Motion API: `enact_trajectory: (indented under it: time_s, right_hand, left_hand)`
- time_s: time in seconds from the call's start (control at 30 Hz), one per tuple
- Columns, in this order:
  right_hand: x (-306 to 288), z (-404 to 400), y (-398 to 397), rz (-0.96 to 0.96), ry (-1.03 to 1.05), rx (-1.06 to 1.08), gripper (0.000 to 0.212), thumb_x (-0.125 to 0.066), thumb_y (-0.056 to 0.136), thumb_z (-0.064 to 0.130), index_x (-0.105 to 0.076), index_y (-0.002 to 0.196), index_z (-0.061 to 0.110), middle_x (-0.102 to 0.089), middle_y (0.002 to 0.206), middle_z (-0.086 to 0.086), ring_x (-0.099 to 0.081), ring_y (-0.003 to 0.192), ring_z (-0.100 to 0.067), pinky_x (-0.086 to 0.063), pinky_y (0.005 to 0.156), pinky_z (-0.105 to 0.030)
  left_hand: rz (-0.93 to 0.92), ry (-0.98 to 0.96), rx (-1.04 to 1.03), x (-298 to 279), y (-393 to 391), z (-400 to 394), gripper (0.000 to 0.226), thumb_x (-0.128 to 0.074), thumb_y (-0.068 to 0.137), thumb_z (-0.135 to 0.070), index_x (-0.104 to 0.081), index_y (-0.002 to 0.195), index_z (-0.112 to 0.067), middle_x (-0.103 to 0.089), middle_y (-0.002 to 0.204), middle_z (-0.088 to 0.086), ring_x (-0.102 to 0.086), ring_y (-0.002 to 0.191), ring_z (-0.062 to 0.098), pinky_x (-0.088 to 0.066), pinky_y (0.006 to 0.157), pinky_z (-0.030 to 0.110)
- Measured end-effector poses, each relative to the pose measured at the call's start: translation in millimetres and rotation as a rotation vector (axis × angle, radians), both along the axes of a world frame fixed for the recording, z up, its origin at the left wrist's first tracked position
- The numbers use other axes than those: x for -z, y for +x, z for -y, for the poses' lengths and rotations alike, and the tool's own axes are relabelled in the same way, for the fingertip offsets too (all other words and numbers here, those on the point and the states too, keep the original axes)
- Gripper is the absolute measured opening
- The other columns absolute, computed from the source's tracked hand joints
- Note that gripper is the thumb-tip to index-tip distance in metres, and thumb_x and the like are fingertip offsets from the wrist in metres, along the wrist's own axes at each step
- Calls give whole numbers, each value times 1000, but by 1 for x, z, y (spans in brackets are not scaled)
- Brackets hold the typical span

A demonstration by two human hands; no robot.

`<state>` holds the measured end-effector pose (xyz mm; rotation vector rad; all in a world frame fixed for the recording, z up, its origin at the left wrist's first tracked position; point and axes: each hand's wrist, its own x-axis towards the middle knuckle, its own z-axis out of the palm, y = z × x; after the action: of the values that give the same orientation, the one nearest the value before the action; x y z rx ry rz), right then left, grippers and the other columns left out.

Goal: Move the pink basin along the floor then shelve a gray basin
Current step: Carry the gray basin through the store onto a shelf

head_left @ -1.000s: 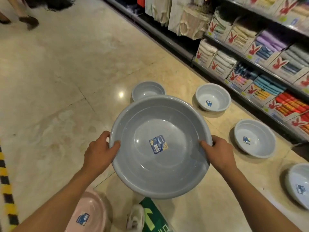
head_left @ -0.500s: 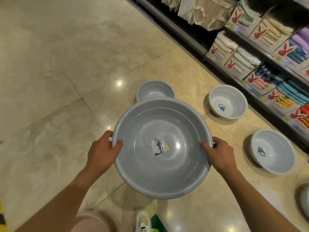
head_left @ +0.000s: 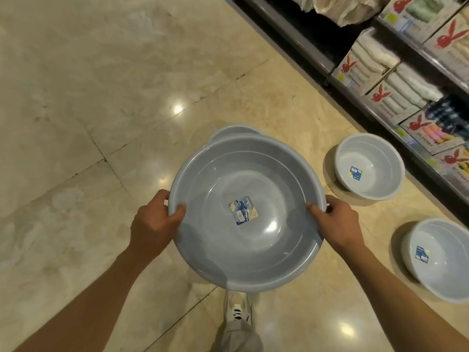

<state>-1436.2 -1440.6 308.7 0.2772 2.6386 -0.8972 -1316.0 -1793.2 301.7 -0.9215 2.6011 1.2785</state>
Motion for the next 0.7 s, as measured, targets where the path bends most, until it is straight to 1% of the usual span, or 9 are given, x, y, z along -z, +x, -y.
enact_trajectory:
  time_s: [0.13, 0.2, 0.27, 0.33, 0.37, 0.47, 0.53, 0.63, 0.7]
  right_hand:
    - [20, 22, -52, 2, -1, 10, 23, -65, 89, 37, -72, 106, 22, -68, 75, 5, -63, 67, -12, -44, 56, -29]
    - [29, 34, -72, 5, 1, 28, 19, -65, 89, 36, -71, 102, 23, -67, 72, 6, -62, 66, -11, -41, 53, -26]
    - [39, 46, -91, 7, 11, 52, 15, -66, 88, 36, -70, 96, 23, -65, 68, 5, -60, 63, -12, -38, 51, -25]
    - [51, 56, -110, 22, 22, 76, 14, -67, 89, 36, -69, 94, 23, -65, 67, 2, -60, 62, -14, -38, 51, -26]
    - [57, 60, -118, 27, 25, 92, 15, -66, 89, 36, -69, 94, 23, -65, 69, 0, -60, 63, -16, -40, 51, -27]
    - [80, 70, -140, 43, 21, 122, 18, -65, 90, 37, -69, 97, 21, -67, 73, -3, -63, 67, -22, -49, 56, -33]
    - [99, 74, -151, 54, 14, 140, 18, -65, 91, 38, -70, 97, 21, -68, 72, -4, -64, 67, -23, -51, 58, -35]
    - [137, 81, -166, 59, 22, 134, 18, -67, 92, 38, -71, 98, 21, -67, 67, -1, -63, 62, -19, -43, 52, -29]
    - [165, 84, -176, 60, 36, 126, 22, -66, 92, 39, -71, 103, 21, -65, 65, 2, -61, 61, -14, -39, 51, -25]
  left_hand:
    - [-6, -66, 23, 14, -58, 21, 39, -57, 83, -51, -60, 98, -15, -69, 61, 5, -66, 60, 30, -51, 57, 36]
    - [10, -94, 50, 23, -85, 34, 35, -61, 88, -46, -59, 98, -13, -68, 61, 7, -65, 62, 33, -52, 59, 39]
    - [43, -100, 76, 34, -112, 48, 31, -61, 90, -46, -56, 97, -17, -68, 62, 5, -66, 61, 30, -51, 58, 39]
    - [56, -94, 110, 47, -139, 59, 32, -54, 86, -52, -55, 98, -21, -68, 62, 1, -65, 59, 22, -52, 57, 37]
    - [51, -94, 129, 54, -152, 64, 32, -54, 86, -51, -54, 99, -23, -68, 62, -1, -65, 58, 20, -51, 56, 35]
    - [47, -115, 169, 82, -186, 80, 21, -61, 93, -43, -53, 102, -25, -66, 60, -3, -63, 57, 15, -43, 53, 29]
    - [71, -126, 196, 103, -204, 86, 22, -60, 94, -43, -52, 104, -25, -67, 62, -4, -63, 59, 16, -45, 55, 31]
    - [126, -140, 221, 143, -223, 93, 27, -59, 95, -43, -52, 110, -21, -66, 63, -1, -63, 57, 19, -45, 53, 32]
    - [154, -156, 228, 170, -233, 94, 29, -59, 94, -43, -53, 112, -20, -65, 63, 0, -63, 57, 21, -49, 55, 35]
